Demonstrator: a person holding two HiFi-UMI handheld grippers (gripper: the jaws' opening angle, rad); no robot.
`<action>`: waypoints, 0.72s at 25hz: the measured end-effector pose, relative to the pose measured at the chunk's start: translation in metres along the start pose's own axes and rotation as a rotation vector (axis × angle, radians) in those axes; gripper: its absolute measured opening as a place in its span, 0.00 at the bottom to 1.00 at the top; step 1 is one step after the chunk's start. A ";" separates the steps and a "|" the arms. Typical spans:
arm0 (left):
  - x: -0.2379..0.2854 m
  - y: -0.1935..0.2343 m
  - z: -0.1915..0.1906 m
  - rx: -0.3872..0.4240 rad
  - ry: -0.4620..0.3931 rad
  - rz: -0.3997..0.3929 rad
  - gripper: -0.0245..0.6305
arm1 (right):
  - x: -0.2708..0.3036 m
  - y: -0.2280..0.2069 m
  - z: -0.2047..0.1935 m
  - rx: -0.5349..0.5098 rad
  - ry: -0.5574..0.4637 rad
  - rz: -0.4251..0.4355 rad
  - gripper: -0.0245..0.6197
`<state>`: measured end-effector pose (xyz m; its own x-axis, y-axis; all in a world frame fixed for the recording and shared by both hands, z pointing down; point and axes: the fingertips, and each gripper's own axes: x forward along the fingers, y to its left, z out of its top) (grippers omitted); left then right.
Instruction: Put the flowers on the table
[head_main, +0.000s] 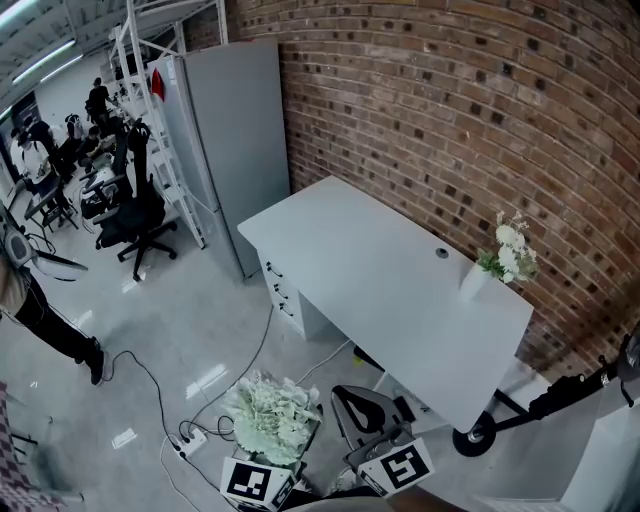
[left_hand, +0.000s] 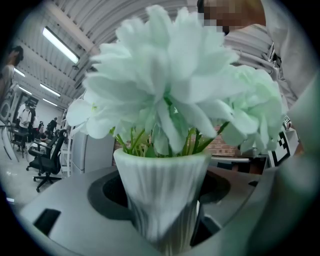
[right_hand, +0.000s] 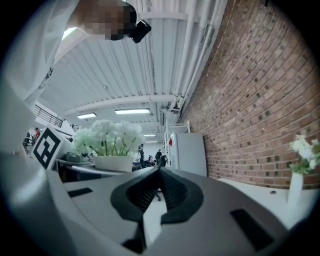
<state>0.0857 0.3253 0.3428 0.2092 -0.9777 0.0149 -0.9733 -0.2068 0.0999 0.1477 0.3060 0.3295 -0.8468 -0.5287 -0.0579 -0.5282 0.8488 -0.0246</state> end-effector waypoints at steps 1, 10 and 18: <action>0.003 -0.003 -0.001 0.000 0.001 0.004 0.58 | -0.001 -0.003 0.000 0.000 -0.001 0.006 0.07; 0.020 -0.008 -0.006 0.008 -0.005 0.063 0.58 | -0.008 -0.030 -0.010 0.025 -0.002 0.034 0.07; 0.030 0.015 -0.001 0.021 -0.011 0.113 0.58 | 0.005 -0.041 -0.009 0.026 -0.015 0.045 0.07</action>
<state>0.0774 0.2925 0.3459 0.0968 -0.9952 0.0140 -0.9924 -0.0954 0.0775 0.1648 0.2684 0.3395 -0.8685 -0.4901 -0.0741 -0.4878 0.8717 -0.0476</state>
